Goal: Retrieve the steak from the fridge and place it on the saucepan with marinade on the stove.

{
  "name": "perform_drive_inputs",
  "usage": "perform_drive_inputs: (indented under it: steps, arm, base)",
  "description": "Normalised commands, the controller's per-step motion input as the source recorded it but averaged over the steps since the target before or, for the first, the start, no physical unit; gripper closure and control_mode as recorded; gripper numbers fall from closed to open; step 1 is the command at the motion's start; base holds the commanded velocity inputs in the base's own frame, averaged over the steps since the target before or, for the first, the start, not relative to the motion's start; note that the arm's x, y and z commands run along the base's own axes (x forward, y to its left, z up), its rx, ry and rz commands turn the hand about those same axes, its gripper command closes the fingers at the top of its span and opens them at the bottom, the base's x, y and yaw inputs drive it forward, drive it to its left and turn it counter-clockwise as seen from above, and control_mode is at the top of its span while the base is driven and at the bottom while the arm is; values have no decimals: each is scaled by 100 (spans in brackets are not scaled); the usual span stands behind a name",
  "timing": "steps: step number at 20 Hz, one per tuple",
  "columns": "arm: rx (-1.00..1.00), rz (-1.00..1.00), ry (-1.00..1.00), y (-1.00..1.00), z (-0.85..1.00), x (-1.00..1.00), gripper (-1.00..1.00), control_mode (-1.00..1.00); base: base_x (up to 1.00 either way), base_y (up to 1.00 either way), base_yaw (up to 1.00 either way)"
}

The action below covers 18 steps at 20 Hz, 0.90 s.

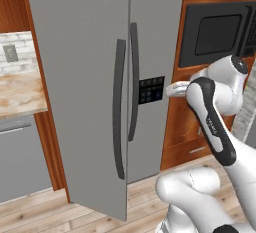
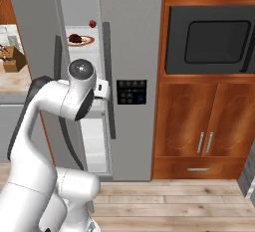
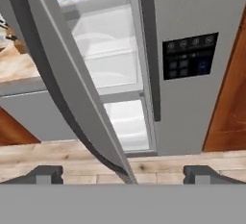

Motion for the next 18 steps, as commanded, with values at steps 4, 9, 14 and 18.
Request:
perform_drive_inputs:
  steps: [4, 9, 14, 18]
  arm:
    - [0, 2, -2, 24, -4, 85, -100, -100]
    - [0, 4, -3, 32, -2, 73, -100, -100]
    - [0, 7, -2, 24, 0, 59, -100, -100]
    - [0, 13, 0, 11, 0, 34, -100, -100]
  base:
    - [0, 0, 0]
    - [0, 0, 0]
    - [0, 0, 0]
    - [0, 0, 0]
